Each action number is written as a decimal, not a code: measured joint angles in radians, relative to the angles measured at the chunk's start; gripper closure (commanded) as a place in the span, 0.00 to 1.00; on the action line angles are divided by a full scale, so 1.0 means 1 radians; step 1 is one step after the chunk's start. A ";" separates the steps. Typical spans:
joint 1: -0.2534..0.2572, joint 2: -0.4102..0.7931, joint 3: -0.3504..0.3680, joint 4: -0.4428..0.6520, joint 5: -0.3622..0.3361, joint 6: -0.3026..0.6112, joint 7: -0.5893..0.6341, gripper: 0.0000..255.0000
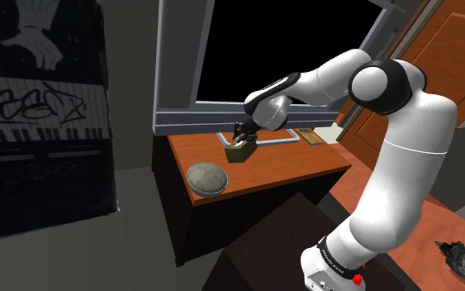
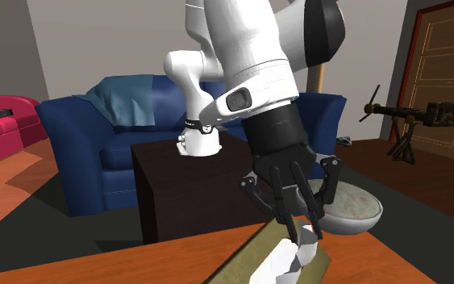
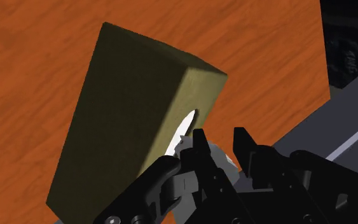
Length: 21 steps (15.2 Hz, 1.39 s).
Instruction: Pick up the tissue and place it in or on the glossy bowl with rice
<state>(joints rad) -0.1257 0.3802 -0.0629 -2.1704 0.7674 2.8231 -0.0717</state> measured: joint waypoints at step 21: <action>0.079 -0.219 -0.120 -0.002 -0.262 -0.196 0.252 1.00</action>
<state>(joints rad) -0.0467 0.1611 -0.1827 -2.1728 0.5054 2.6271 0.1798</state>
